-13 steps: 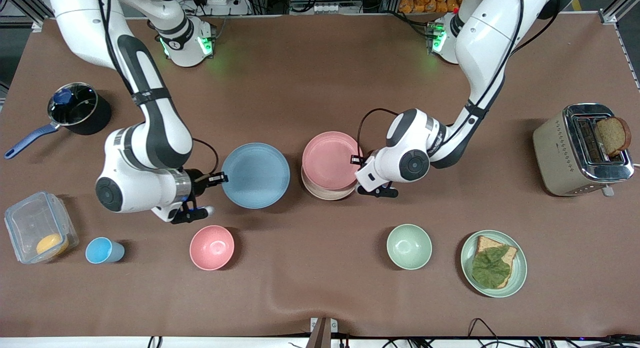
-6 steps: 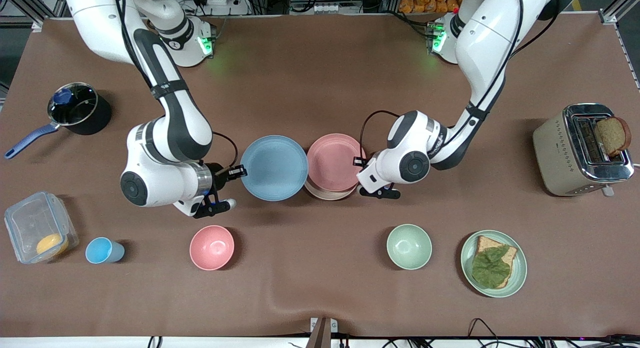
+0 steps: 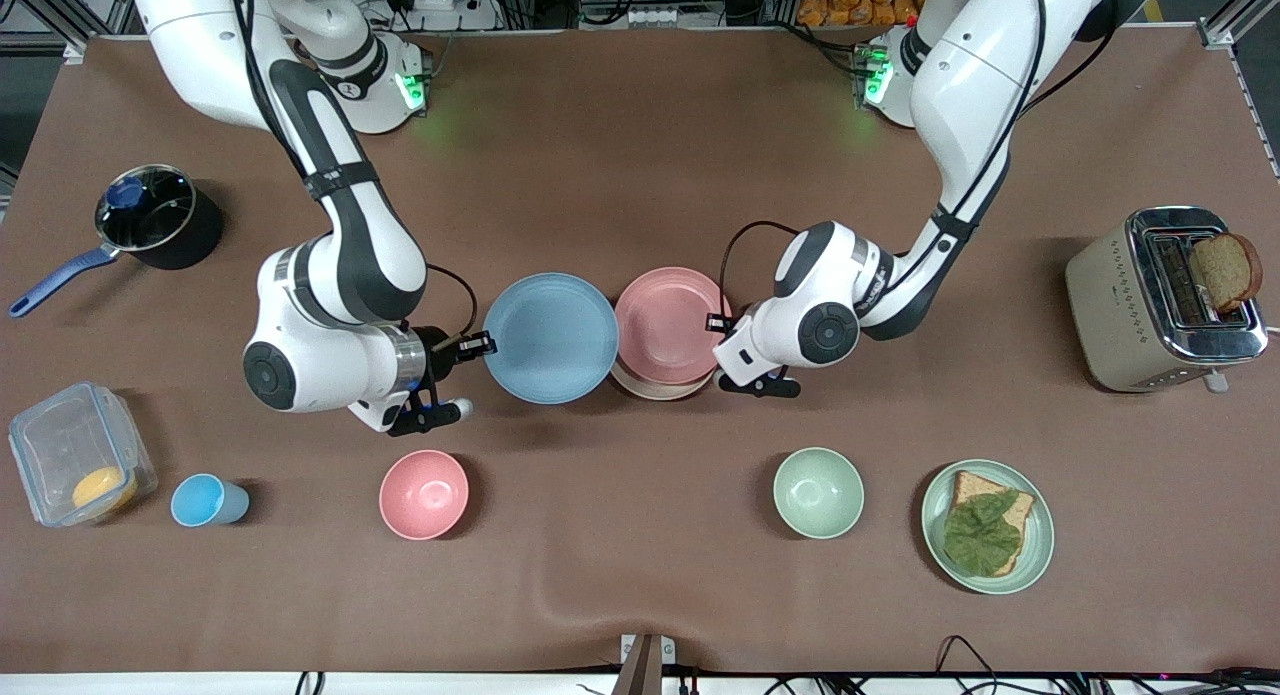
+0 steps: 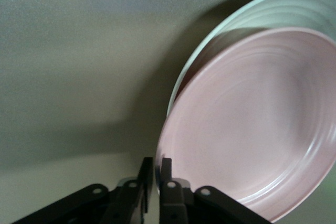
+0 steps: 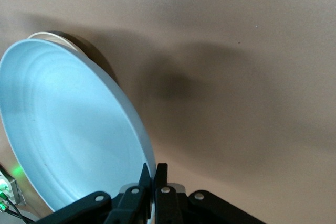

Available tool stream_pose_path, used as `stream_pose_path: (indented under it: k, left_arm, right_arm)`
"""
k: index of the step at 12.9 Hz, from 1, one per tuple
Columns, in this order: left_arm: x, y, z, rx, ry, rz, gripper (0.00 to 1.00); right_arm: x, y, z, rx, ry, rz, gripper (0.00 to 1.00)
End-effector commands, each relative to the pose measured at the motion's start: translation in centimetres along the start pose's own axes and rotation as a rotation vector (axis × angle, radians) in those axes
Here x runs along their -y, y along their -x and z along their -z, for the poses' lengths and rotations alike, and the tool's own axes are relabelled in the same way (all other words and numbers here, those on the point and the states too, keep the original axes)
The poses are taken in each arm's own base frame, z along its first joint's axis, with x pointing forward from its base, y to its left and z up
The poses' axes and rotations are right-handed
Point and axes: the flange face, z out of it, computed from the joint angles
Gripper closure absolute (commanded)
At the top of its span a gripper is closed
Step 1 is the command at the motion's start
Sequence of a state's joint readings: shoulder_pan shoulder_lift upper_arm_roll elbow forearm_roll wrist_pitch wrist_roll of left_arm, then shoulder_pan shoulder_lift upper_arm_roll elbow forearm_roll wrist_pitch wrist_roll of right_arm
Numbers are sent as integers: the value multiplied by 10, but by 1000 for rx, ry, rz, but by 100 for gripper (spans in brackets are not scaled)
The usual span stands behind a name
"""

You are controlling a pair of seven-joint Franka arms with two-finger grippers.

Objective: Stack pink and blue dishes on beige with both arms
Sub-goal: 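Lower the blue plate onto pink with the right gripper while the left withdraws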

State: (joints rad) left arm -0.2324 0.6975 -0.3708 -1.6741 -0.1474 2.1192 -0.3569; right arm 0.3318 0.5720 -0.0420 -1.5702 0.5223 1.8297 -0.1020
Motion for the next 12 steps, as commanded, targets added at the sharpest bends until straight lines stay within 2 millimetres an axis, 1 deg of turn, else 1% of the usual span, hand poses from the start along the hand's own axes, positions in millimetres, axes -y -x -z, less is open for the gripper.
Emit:
stream_pose_path:
  k: [1,2,3,4,5,6,7,8,9,10,12]
  left_arm:
    - [1,-6,1,-16,-21,20,62]
    - [1,-6,2,-18,-21,19,55]
    - [1,-6,2,-18,-21,19,45]
    - [2,-6,4,-21,-20,17,30]
    - [2,-9,10,-34,-17,16,16]
    - [3,-14,21,-54,-15,20,6]
    - [5,-15,29,-67,-12,25,0]
    - [6,-15,38,-80,-9,27,0]
    - [11,-17,47,-89,-7,33,0]
    - [25,-23,65,-113,-7,49,0]
    - [53,-30,90,-127,-27,75,0]
  right_arm:
    - [-2,2,3,-10,-21,-11,100]
    - [-1,2,2,-12,-20,-8,100]
    - [2,2,1,-16,-20,-5,100]
    - [5,2,0,-17,-19,-2,100]
    - [5,0,0,-29,-18,-4,100]
    - [9,-1,-3,-37,-18,-4,100]
    - [20,-2,-11,-42,-30,-1,100]
    - [30,-3,-18,-51,-42,3,100]
    - [34,-4,-29,-47,-38,5,100]
    - [31,-4,-36,-47,-36,-3,100]
    - [55,0,-63,-42,-21,26,100]
